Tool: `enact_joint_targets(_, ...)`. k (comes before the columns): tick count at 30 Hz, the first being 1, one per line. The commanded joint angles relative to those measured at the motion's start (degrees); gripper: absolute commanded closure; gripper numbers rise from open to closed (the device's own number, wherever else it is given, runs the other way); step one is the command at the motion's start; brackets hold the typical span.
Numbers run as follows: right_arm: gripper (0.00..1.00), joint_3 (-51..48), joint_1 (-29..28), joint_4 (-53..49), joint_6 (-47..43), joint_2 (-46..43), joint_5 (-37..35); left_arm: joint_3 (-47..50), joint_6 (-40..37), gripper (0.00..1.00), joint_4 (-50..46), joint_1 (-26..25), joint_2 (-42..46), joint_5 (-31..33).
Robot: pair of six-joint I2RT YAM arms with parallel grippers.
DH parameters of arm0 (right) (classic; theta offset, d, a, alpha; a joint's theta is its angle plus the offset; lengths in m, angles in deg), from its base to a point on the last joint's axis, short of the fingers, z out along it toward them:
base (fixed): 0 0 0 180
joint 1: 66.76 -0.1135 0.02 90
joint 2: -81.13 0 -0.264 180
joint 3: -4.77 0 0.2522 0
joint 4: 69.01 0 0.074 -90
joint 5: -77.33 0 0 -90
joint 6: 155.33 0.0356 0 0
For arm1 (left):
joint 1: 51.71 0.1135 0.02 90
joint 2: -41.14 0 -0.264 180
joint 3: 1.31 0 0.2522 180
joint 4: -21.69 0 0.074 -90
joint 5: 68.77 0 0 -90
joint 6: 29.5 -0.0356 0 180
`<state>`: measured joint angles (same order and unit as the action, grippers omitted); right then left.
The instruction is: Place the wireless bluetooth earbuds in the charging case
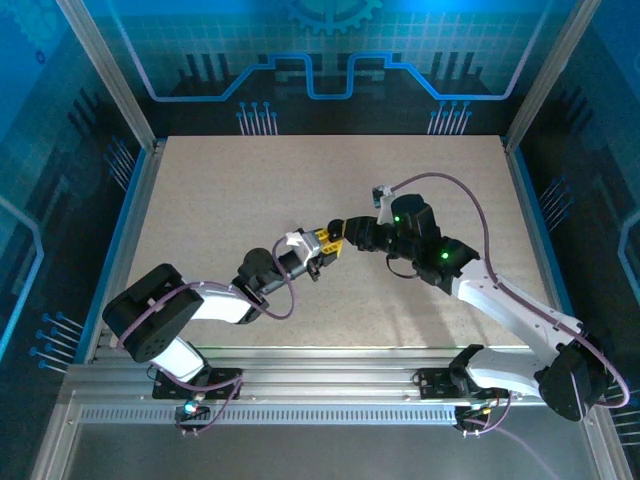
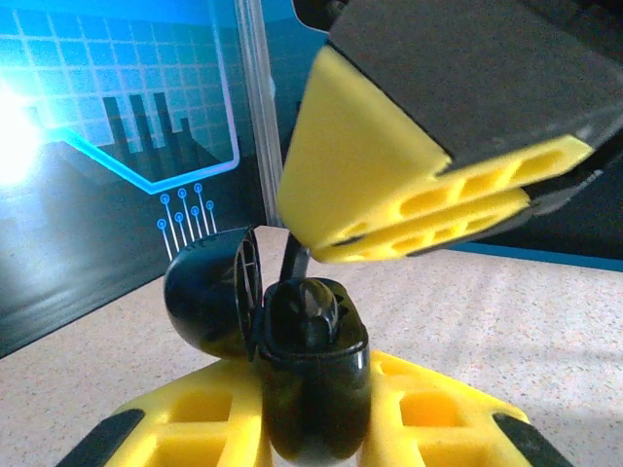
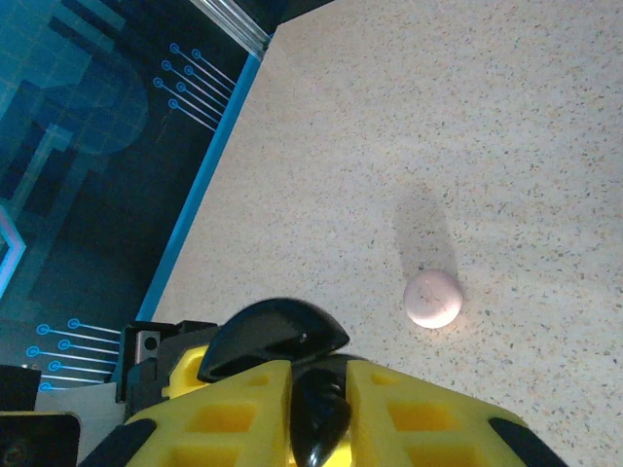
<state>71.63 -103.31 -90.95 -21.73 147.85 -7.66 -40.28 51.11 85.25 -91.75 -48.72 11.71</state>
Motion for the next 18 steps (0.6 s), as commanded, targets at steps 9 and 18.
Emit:
enact_joint_targets(9,0.75,2.26,1.29,-4.53,-1.32,-0.99,2.6,0.15,-1.08,0.78,3.01,-0.39,1.11,-2.22)
enact_joint_targets(18,0.73,3.87,4.07,-19.19,-0.43,1.12,0.06,3.76,3.73,0.79,3.02,2.19,0.15,9.34)
